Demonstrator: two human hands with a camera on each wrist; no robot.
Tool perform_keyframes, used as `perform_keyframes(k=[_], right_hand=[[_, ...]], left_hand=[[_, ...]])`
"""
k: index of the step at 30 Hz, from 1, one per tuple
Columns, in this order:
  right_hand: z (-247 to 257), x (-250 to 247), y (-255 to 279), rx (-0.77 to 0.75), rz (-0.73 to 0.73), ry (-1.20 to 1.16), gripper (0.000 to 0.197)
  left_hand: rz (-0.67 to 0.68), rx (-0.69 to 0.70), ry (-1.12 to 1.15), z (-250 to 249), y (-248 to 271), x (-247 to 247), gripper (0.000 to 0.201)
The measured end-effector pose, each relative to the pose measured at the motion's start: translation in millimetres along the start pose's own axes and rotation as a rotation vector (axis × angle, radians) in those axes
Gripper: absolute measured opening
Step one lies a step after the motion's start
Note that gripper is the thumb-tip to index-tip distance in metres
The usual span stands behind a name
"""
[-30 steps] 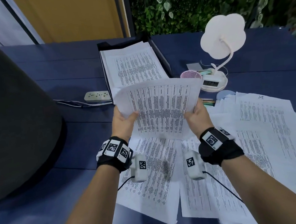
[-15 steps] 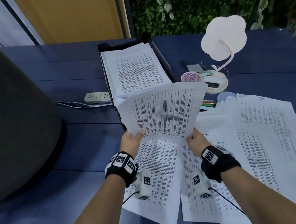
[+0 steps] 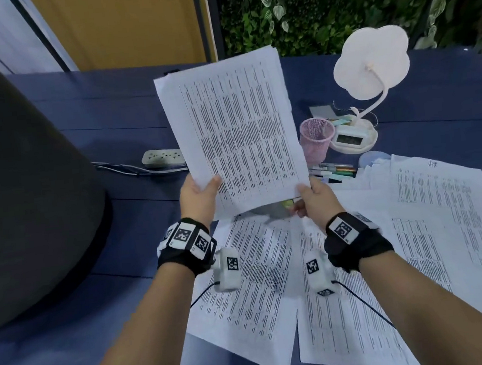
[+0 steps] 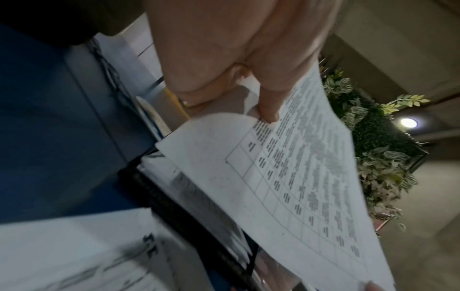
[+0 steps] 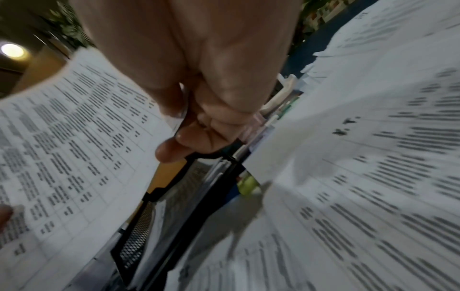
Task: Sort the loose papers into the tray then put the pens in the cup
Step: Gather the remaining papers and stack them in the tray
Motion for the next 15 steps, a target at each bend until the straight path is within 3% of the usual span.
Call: perform_keyframes(k=[5, 8, 12, 15], right_hand=[[39.5, -3.4, -17.7, -0.044, -0.077, -0.039, 0.020], [56.4, -5.6, -33.9, -0.035, -0.124, -0.090, 0.023], [78.2, -5.1, -55.1, -0.021, -0.149, -0.166, 0.024], [85.8, -4.6, -73.0, -0.002, -0.165, -0.140, 0.019]], left_hand=[[-0.097, 0.157, -0.077, -38.4, -23.3, 2.7, 0.054], [-0.057, 0.245, -0.118, -58.0, -36.1, 7.2, 0.075], [-0.001, 0.324, -0.485, -70.7, -48.4, 13.1, 0.056], [0.121, 0.347, -0.711, -67.1, -59.2, 19.6, 0.045]])
Point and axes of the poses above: each hand's wrist, its own y-axis away from the middle knuckle, its own x-axis out of the palm, z = x × y, the point moved 6 cm from there along -y, towards the middle knuckle, and after that the axes turned 13 degrees about y, right-handed, at the moved point
